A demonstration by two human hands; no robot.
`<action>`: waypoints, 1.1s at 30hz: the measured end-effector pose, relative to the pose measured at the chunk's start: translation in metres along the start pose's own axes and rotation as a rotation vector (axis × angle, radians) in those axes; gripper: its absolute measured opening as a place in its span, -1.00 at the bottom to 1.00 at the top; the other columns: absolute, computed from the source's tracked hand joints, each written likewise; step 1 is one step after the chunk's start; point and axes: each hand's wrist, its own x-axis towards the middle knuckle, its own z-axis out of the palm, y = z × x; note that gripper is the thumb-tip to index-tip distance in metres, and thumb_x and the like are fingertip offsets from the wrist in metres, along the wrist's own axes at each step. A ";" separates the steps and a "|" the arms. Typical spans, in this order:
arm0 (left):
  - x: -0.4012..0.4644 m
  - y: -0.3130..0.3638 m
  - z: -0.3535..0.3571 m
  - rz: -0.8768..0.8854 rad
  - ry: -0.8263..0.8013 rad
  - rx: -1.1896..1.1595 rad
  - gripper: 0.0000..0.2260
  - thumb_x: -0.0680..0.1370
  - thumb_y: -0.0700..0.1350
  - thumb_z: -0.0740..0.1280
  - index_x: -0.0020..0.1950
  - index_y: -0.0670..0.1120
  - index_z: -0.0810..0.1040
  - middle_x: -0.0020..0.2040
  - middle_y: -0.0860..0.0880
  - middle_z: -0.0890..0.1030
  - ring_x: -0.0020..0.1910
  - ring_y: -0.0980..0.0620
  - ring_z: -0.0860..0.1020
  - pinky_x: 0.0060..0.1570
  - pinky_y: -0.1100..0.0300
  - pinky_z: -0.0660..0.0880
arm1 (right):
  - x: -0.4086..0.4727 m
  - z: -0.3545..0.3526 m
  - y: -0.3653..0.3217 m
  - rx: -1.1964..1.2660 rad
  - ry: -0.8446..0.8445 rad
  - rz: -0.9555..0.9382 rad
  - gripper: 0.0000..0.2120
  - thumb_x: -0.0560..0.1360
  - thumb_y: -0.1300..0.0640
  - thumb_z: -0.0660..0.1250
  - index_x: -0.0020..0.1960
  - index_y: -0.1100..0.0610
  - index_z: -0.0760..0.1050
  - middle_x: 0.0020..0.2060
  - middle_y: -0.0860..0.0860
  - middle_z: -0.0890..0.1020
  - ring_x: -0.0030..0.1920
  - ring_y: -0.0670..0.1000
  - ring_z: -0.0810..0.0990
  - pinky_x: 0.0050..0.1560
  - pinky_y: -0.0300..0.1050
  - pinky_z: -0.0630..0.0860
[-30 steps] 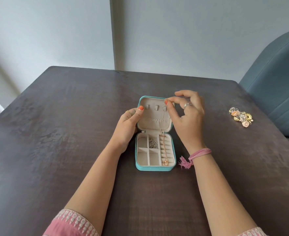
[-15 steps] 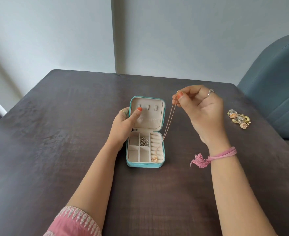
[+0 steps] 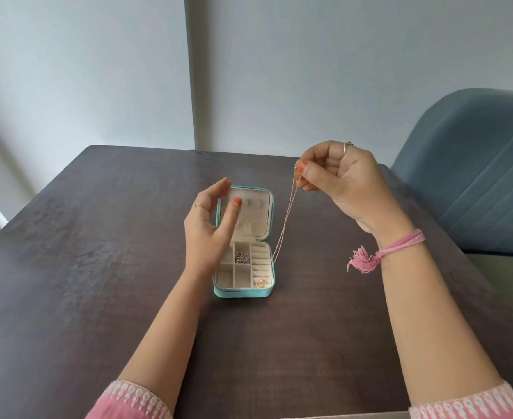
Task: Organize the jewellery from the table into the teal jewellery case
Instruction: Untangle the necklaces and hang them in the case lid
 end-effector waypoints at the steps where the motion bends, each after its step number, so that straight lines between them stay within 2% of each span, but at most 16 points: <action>1: -0.002 0.010 0.003 0.011 -0.026 -0.030 -0.73 0.54 -0.10 0.36 0.24 -0.05 0.53 0.17 0.04 0.61 0.21 0.13 0.55 0.27 0.08 0.45 | 0.001 -0.003 -0.004 -0.007 -0.020 0.004 -0.87 0.51 0.32 0.33 -0.15 0.13 0.54 -0.34 -0.07 0.66 -0.29 -0.08 0.62 -0.18 -0.20 0.58; 3: -0.005 0.033 0.011 -0.018 -0.099 -0.138 -0.80 0.55 -0.17 0.35 0.18 -0.10 0.58 0.10 -0.03 0.66 0.14 0.06 0.60 0.21 0.07 0.49 | 0.003 -0.006 -0.014 -0.008 -0.052 0.004 -0.86 0.51 0.34 0.33 -0.15 0.14 0.55 -0.35 -0.05 0.65 -0.31 -0.08 0.61 -0.18 -0.22 0.58; 6: -0.009 0.069 0.021 -0.049 -0.229 -0.314 -0.82 0.56 -0.23 0.32 0.15 -0.21 0.60 0.05 -0.12 0.68 0.10 -0.03 0.62 0.14 0.18 0.51 | 0.003 -0.010 -0.026 -0.015 -0.077 -0.005 -0.84 0.50 0.38 0.32 -0.17 0.16 0.55 -0.38 -0.05 0.63 -0.35 -0.09 0.60 -0.23 -0.25 0.56; 8: -0.010 0.089 0.026 -0.043 -0.309 -0.394 -0.81 0.57 -0.22 0.30 0.14 -0.24 0.59 0.05 -0.16 0.67 0.11 -0.09 0.62 0.16 0.15 0.51 | 0.002 -0.013 -0.033 -0.029 -0.100 -0.017 -0.85 0.49 0.39 0.33 -0.16 0.19 0.55 -0.38 -0.04 0.64 -0.34 -0.08 0.61 -0.24 -0.26 0.56; 10: -0.011 0.104 0.029 -0.049 -0.355 -0.447 -0.85 0.56 -0.22 0.31 0.08 -0.22 0.61 -0.01 -0.13 0.69 0.07 -0.04 0.63 0.14 0.16 0.51 | 0.000 -0.016 -0.039 -0.016 -0.124 -0.022 -0.89 0.49 0.38 0.34 -0.15 0.21 0.55 -0.35 -0.03 0.65 -0.32 -0.06 0.64 -0.23 -0.24 0.57; 13: -0.010 0.118 0.033 -0.066 -0.378 -0.470 -0.89 0.53 -0.26 0.34 0.03 -0.21 0.61 -0.12 -0.04 0.69 -0.04 0.08 0.64 0.02 0.28 0.51 | -0.004 -0.023 -0.047 -0.025 -0.129 -0.036 -0.91 0.48 0.36 0.35 -0.15 0.21 0.55 -0.33 -0.04 0.66 -0.30 -0.06 0.65 -0.20 -0.22 0.58; 17: -0.010 0.122 0.038 -0.081 -0.415 -0.397 -0.92 0.52 -0.25 0.38 -0.01 -0.20 0.59 -0.10 -0.12 0.67 -0.08 0.02 0.64 -0.01 0.24 0.52 | -0.008 -0.031 -0.054 -0.119 -0.130 -0.057 -0.91 0.46 0.29 0.40 -0.15 0.12 0.57 -0.30 -0.08 0.66 -0.25 -0.08 0.61 -0.11 -0.21 0.57; 21: -0.023 0.114 0.042 -0.157 -0.446 -0.423 -0.96 0.56 -0.25 0.31 -0.05 -0.18 0.55 -0.04 -0.19 0.65 -0.10 0.00 0.63 0.01 0.22 0.54 | -0.012 -0.036 -0.057 -0.127 -0.094 -0.051 -0.96 0.41 0.19 0.39 -0.17 0.07 0.56 -0.32 -0.12 0.64 -0.26 -0.12 0.58 -0.10 -0.23 0.55; 24: -0.037 0.104 0.044 -0.235 -0.463 -0.444 -0.94 0.58 -0.22 0.29 -0.06 -0.13 0.54 -0.08 -0.08 0.68 -0.10 0.03 0.65 0.08 0.12 0.49 | -0.016 -0.040 -0.061 -0.081 -0.087 -0.053 -0.97 0.42 0.22 0.36 -0.17 0.12 0.54 -0.34 -0.08 0.65 -0.28 -0.10 0.60 -0.12 -0.24 0.56; 28: -0.051 0.091 0.048 -0.300 -0.467 -0.443 -0.94 0.58 -0.22 0.28 -0.08 -0.12 0.53 -0.08 -0.06 0.69 -0.10 0.06 0.66 0.13 0.07 0.48 | -0.018 -0.044 -0.067 -0.056 -0.085 -0.065 -0.91 0.47 0.31 0.34 -0.17 0.15 0.54 -0.35 -0.05 0.65 -0.29 -0.06 0.60 -0.13 -0.20 0.58; 33: -0.064 0.074 0.055 -0.387 -0.445 -0.437 -0.92 0.59 -0.23 0.27 -0.08 -0.12 0.52 -0.09 -0.06 0.68 -0.12 0.09 0.66 0.02 0.20 0.52 | -0.018 -0.050 -0.071 -0.049 -0.076 -0.074 -0.84 0.52 0.39 0.28 -0.15 0.18 0.53 -0.35 -0.05 0.66 -0.28 -0.06 0.62 -0.14 -0.19 0.59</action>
